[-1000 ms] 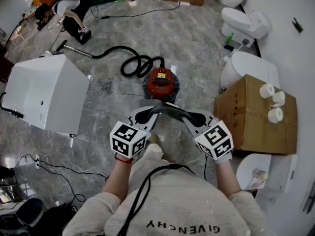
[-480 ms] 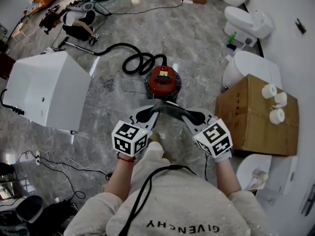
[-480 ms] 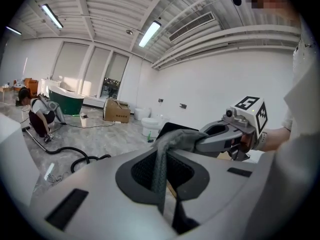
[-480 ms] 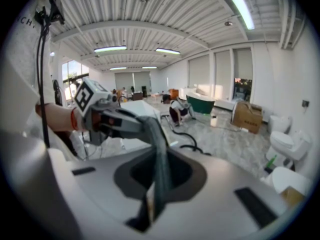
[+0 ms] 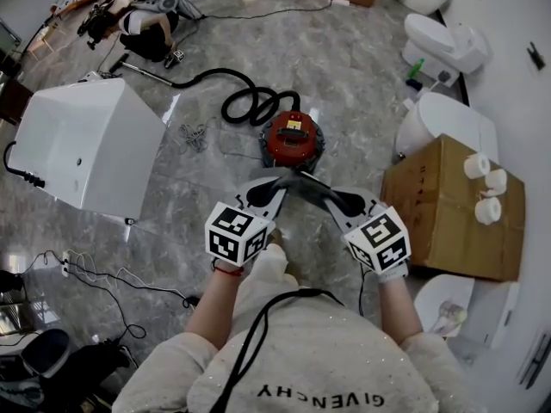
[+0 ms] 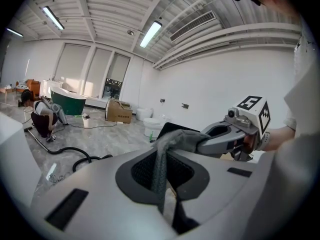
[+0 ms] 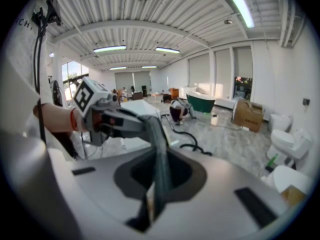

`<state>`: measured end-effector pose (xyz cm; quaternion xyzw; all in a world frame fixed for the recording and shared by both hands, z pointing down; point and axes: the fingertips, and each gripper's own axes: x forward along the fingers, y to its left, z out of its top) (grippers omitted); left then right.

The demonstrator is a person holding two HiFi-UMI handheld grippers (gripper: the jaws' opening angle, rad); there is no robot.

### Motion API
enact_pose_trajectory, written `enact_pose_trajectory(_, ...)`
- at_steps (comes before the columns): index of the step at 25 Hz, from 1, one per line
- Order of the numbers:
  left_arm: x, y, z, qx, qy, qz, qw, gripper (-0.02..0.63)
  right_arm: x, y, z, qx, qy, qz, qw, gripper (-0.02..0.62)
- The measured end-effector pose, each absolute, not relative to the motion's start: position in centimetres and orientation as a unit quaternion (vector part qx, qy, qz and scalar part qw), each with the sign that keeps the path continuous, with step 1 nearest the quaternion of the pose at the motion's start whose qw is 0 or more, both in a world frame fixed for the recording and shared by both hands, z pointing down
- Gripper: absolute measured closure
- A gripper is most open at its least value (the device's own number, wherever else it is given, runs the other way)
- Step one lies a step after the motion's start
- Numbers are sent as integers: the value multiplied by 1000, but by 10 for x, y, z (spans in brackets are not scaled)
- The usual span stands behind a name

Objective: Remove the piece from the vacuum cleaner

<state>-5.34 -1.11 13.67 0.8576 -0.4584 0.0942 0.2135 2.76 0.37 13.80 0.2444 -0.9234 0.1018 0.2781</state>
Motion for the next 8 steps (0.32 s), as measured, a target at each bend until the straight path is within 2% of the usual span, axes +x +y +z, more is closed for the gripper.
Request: enact_pose_trajectory(8, -55, -8, 139, 855, -463, 95, 215, 574, 27, 5, 140, 243, -924, 100, 278, 572)
